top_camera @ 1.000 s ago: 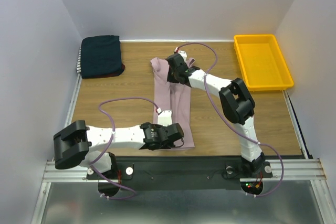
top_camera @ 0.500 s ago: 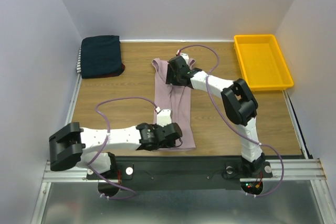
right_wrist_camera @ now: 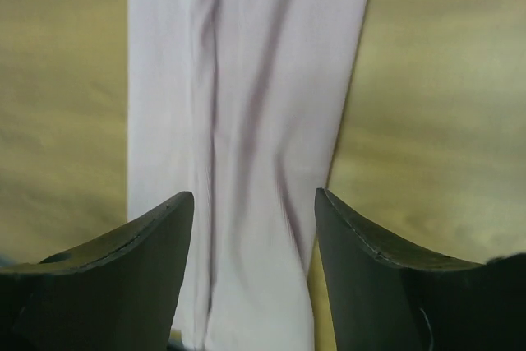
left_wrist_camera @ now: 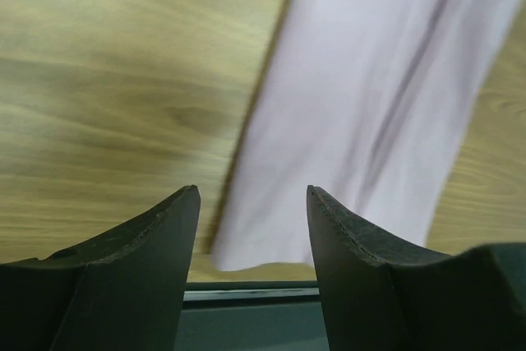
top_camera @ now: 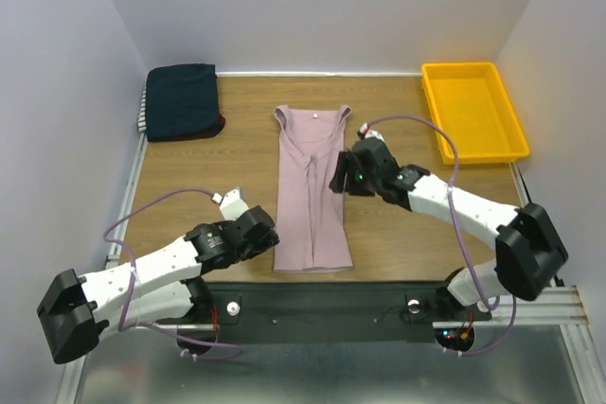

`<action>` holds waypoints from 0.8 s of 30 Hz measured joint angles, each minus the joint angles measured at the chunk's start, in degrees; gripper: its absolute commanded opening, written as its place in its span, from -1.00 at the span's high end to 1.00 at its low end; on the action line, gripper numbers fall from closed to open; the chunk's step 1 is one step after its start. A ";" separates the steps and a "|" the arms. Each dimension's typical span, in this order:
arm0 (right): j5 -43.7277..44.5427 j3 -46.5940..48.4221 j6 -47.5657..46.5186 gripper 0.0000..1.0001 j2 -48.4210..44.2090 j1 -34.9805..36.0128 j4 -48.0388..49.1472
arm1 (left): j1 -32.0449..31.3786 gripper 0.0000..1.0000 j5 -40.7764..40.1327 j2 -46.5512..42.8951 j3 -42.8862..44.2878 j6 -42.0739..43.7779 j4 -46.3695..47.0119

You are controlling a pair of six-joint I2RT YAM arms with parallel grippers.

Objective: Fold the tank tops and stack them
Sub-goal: Fold the tank top

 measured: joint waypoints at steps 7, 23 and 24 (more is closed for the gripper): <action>-6.27 -20.13 6.27 -0.29 -10.78 4.96 -2.08 | 1.62 -0.27 9.31 -2.89 -8.57 0.98 3.78; -9.86 -29.64 18.40 -0.26 -17.66 15.67 -1.55 | 1.70 -0.06 18.84 -2.38 -13.00 2.19 13.11; -9.77 -29.64 18.95 -0.26 -17.27 16.41 -1.07 | 1.70 -0.05 18.88 -2.38 -13.09 2.08 13.14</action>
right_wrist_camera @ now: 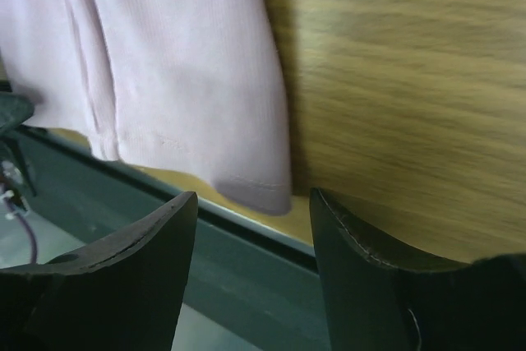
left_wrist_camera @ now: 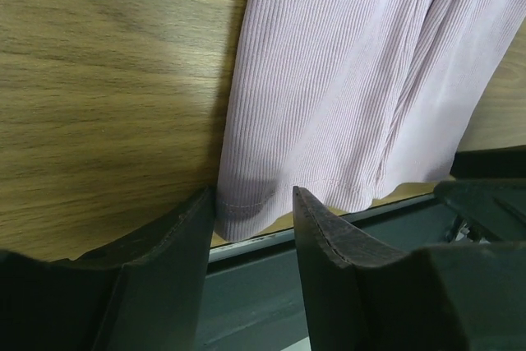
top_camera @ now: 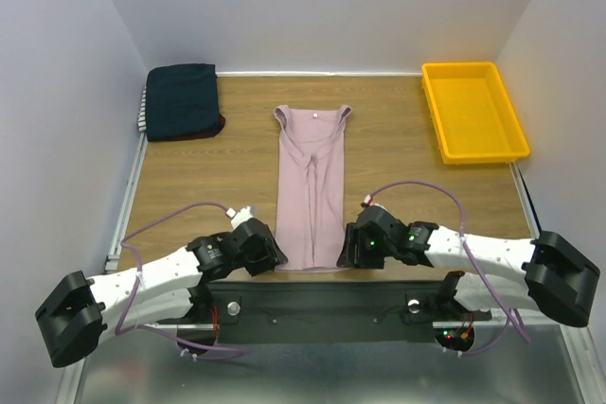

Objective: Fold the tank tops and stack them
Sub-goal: Fold the tank top

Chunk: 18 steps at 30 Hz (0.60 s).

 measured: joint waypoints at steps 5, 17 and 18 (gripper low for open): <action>0.74 0.00 2.93 -0.14 0.92 1.20 1.46 | -0.13 0.09 0.61 -0.04 -0.20 -0.66 -0.17; 4.76 0.96 4.11 0.75 4.22 1.38 1.64 | -2.89 1.00 0.61 2.71 -0.13 -0.15 1.44; 4.81 1.03 4.00 0.84 4.24 1.46 1.53 | -4.04 1.00 0.35 2.97 -0.02 -0.22 1.51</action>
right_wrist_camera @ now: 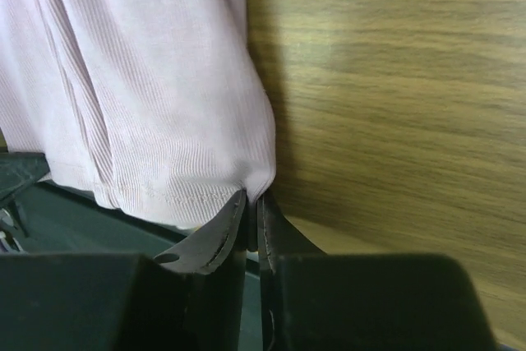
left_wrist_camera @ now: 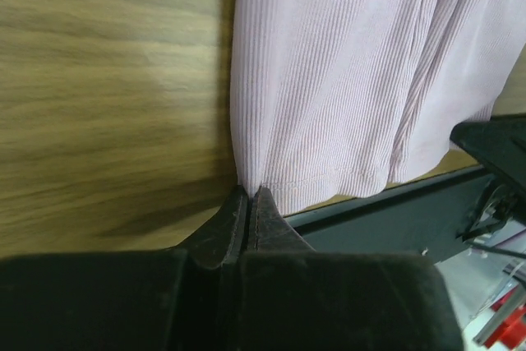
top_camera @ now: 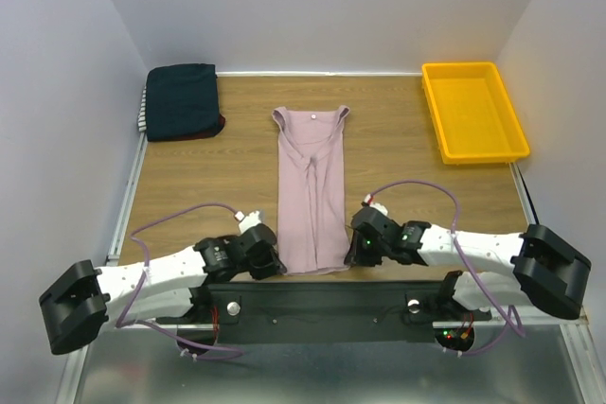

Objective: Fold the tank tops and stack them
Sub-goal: Fold the tank top

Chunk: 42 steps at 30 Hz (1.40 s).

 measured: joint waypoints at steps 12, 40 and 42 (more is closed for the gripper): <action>2.95 0.66 3.80 0.89 -6.88 11.06 -9.05 | -14.82 1.00 -2.45 1.22 2.10 -8.55 -2.93; 16.02 37.09 -17.16 0.92 20.50 -9.62 -11.69 | 22.21 1.00 -3.13 16.79 23.76 16.55 5.38; 15.98 38.99 -18.21 0.92 22.49 -10.91 -11.47 | 23.69 1.00 -2.64 20.22 26.69 17.97 6.56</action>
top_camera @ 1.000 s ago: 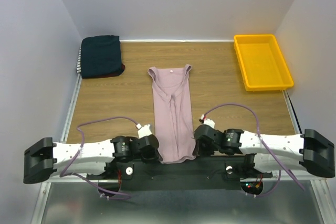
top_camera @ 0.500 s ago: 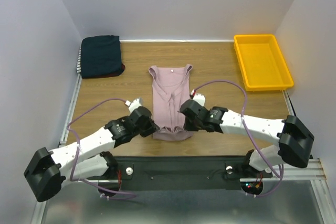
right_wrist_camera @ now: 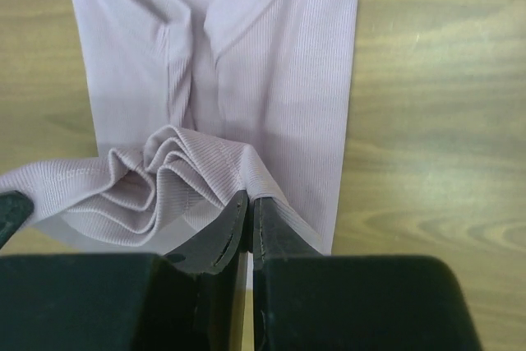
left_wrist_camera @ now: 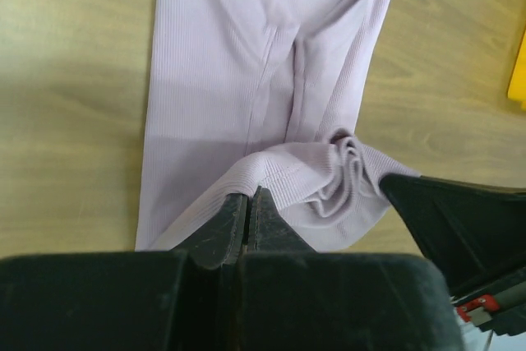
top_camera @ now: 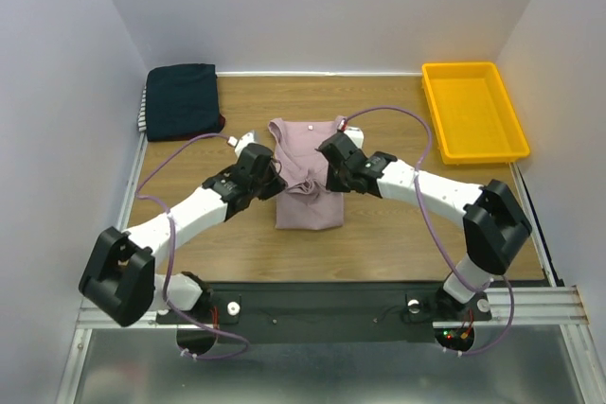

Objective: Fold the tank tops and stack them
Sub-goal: Fold the tank top

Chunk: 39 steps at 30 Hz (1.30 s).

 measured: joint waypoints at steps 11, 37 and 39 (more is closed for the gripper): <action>-1.40 7.43 -3.43 0.93 9.94 -7.02 2.14 | 7.43 1.00 2.23 14.58 7.91 3.76 5.07; -3.43 15.30 -4.68 0.92 16.35 -12.15 5.03 | 11.80 1.00 7.48 26.10 21.24 7.15 6.43; -3.61 15.37 -4.68 0.81 17.73 -12.92 5.35 | 12.66 0.97 7.80 28.55 22.58 7.56 6.62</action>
